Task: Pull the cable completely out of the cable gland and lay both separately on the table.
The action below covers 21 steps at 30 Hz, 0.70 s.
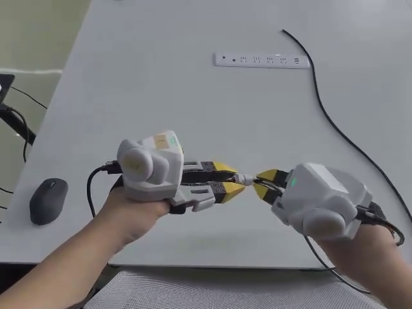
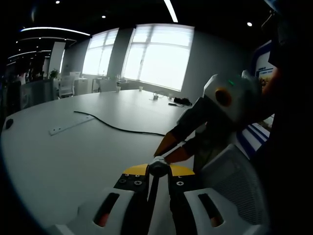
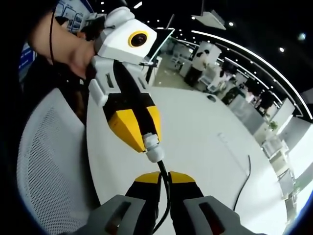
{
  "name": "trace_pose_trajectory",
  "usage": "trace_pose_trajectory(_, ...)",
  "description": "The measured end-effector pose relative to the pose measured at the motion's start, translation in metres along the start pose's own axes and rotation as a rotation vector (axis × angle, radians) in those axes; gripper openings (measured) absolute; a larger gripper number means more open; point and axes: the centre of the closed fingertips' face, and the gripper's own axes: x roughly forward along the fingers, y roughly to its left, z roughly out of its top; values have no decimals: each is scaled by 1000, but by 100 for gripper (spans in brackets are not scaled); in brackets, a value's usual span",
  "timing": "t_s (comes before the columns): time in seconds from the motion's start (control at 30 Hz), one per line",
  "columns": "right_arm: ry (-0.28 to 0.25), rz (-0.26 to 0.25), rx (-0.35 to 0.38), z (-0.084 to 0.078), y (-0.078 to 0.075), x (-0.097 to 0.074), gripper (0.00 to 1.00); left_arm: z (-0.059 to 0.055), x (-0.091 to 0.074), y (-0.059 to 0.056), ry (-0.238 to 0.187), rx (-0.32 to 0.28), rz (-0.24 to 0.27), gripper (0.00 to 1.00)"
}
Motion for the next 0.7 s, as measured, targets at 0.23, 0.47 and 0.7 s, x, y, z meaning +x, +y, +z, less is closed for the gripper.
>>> trace_pose_trajectory(0.23,13,-9,80,-12,-3,-4,0,0,2,-3,-1,1,-3,15)
trace_pose_trajectory(0.47,28,1,194,-27,-3,-4,0,0,5,-6,2,-3,-3,15)
trace_pose_trajectory(0.7,37,9,335,-42,-5,-6,0,1,5,-9,0,0,3,15)
